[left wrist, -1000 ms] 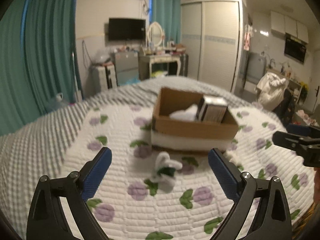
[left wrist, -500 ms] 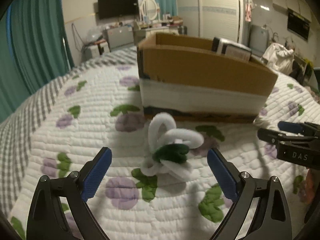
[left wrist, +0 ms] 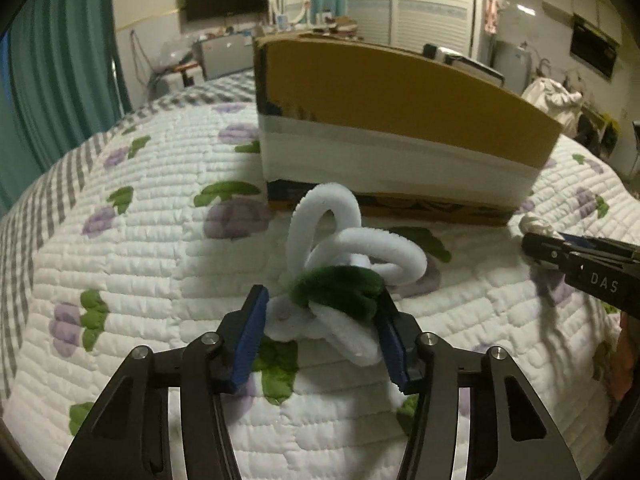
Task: Organize soft objects
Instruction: 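Grasp the white pipe-cleaner knot with the left tool while the right tool grasps the white mask, then carry the knot and mask into the box and open both tools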
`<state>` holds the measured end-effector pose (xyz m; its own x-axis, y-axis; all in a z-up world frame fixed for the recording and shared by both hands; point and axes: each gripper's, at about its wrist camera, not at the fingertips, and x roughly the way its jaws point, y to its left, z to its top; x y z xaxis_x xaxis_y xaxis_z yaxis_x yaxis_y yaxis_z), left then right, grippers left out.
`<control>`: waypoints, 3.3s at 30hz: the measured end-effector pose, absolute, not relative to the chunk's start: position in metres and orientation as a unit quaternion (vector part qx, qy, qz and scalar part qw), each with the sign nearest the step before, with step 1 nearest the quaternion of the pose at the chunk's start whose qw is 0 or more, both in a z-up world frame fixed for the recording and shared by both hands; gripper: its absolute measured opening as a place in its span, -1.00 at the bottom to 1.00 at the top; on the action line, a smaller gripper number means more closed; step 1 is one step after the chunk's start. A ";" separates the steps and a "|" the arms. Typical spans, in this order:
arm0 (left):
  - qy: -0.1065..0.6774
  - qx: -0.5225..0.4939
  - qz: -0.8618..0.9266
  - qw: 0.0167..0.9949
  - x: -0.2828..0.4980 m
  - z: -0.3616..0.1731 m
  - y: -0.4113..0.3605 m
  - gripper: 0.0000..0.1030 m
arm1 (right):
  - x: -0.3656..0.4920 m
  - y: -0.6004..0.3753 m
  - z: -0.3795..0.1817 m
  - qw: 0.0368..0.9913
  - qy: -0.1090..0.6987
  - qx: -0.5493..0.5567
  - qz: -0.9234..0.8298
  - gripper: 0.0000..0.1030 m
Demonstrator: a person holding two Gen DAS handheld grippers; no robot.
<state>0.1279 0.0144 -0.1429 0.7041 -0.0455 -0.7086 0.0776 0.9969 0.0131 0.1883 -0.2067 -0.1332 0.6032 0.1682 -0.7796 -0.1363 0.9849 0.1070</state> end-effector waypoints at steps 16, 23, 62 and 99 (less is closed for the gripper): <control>0.373 0.013 -0.060 0.926 0.073 -0.103 -0.005 -0.01 | 0.112 -0.210 -0.085 0.910 0.397 0.010 0.119 -0.39; 0.353 -0.002 -0.074 0.933 0.040 -0.071 -0.007 -0.01 | 0.061 -0.204 -0.054 0.912 0.379 -0.007 0.156 -0.39; 0.313 0.048 -0.055 0.947 0.221 -0.032 -0.015 -0.01 | 0.249 -0.173 0.023 0.910 0.342 -0.011 0.234 -0.39; 0.203 0.039 -0.027 0.978 0.132 0.111 -0.016 0.51 | 0.185 -0.204 0.139 0.948 0.269 0.003 0.171 0.19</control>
